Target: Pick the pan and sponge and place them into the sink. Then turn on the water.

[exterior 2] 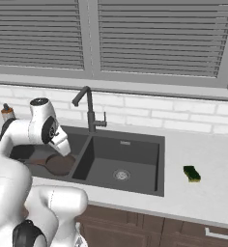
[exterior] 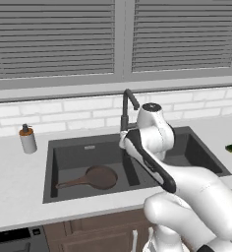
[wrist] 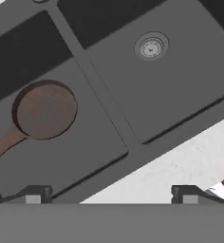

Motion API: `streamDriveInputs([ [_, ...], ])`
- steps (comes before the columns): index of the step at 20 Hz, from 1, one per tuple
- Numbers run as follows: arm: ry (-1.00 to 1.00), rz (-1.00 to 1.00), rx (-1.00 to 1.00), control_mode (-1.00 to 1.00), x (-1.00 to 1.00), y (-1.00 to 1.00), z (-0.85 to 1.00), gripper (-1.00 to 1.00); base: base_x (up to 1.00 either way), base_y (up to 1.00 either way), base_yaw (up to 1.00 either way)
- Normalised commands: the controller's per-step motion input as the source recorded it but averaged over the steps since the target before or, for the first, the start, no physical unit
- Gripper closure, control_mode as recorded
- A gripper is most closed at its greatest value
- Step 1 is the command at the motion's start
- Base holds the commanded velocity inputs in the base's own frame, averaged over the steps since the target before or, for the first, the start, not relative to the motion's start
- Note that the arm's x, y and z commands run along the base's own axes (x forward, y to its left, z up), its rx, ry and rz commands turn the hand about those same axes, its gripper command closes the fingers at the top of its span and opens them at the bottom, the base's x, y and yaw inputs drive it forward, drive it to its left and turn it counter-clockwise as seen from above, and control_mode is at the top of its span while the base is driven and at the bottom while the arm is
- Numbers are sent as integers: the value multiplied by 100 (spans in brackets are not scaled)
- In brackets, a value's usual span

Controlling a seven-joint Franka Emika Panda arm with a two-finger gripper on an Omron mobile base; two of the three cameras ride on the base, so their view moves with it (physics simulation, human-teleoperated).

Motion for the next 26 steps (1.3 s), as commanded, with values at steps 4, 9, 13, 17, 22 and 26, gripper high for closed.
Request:
streamDriveInputs([
  [4,0,23,0,-100,-16,-88,12,-100,0,0,0],
  [9,0,30,0,-100,2,-86,1,-100,0,0,0],
  [13,0,36,0,-100,17,-85,0,-100,0,0,0],
  [17,0,35,0,-100,24,-84,0,-100,0,0,0],
  [22,0,27,0,-100,6,-80,0,-100,0,0,0],
  [26,5,21,-7,-100,0,-71,0,-100,0,0,0],
])
